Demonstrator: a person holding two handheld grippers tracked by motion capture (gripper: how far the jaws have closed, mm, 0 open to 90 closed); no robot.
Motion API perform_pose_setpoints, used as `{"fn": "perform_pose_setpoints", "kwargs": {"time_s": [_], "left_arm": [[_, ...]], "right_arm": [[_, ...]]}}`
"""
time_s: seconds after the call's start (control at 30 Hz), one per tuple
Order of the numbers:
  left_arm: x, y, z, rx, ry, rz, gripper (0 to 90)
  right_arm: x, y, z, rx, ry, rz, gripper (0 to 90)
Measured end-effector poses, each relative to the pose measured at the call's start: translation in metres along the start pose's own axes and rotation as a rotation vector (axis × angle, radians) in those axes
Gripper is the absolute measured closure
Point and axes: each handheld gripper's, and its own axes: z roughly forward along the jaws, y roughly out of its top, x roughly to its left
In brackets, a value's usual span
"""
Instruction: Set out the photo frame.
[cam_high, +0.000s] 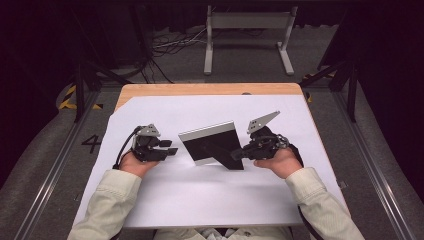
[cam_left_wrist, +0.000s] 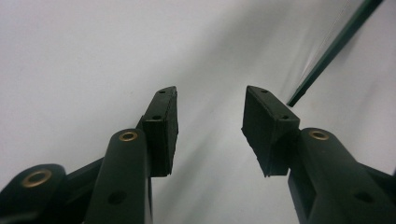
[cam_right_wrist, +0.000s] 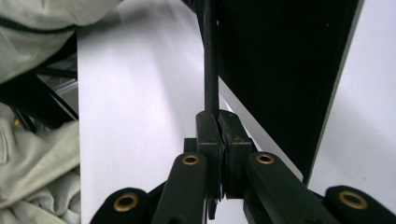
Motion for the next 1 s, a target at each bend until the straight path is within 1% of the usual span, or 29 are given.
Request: {"fn": "perform_pose_setpoints", "kwargs": {"time_s": [0.07,0.1,0.2,0.27,0.3,0.33,0.43,0.53,0.6,0.67,0.73,0.8,0.87,1.0], "left_arm": [[0.0,0.0,0.0,-0.001,0.0,0.006,55.6],[0.0,0.0,0.001,-0.001,-0.001,0.003,55.6],[0.0,0.0,0.001,0.003,-0.002,-0.001,55.6],[0.0,0.0,0.001,0.003,-0.001,0.002,55.6],[0.0,0.0,0.001,0.003,-0.001,0.001,55.6],[0.0,0.0,0.001,0.003,-0.001,0.001,55.6],[0.0,0.0,0.002,0.004,-0.004,-0.007,55.5],[-0.001,-0.001,0.002,0.004,-0.003,-0.009,55.5],[-0.001,0.0,0.002,0.004,-0.005,-0.008,55.5],[-0.001,0.0,0.002,0.004,-0.004,-0.007,55.5],[-0.001,0.0,0.003,0.004,-0.003,-0.007,55.5],[-0.001,0.0,0.003,0.005,-0.002,0.0,55.4],[-0.001,0.0,0.003,0.004,-0.003,0.002,55.4],[-0.002,0.0,0.003,0.008,-0.004,-0.004,55.4]], "right_arm": [[0.001,-0.001,0.0,0.006,-0.001,-0.006,88.4],[0.001,-0.005,0.0,0.021,-0.008,-0.022,88.4],[0.002,-0.008,0.0,0.033,-0.013,-0.04,88.4],[0.004,-0.011,0.0,0.042,-0.023,-0.068,88.4],[0.004,-0.012,0.0,0.044,-0.028,-0.082,88.4],[0.004,-0.012,0.0,0.044,-0.028,-0.082,88.4],[0.007,-0.015,0.0,0.053,-0.041,-0.113,88.4],[0.008,-0.018,0.0,0.062,-0.049,-0.132,88.3],[0.009,-0.021,0.001,0.063,-0.053,-0.142,88.3],[0.01,-0.024,0.002,0.073,-0.064,-0.167,88.3],[0.01,-0.026,0.002,0.076,-0.066,-0.179,88.2],[0.011,-0.028,0.003,0.082,-0.079,-0.198,88.2],[0.011,-0.03,0.003,0.087,-0.08,-0.202,88.2],[0.011,-0.034,0.005,0.106,-0.1,-0.232,88.0]]}}
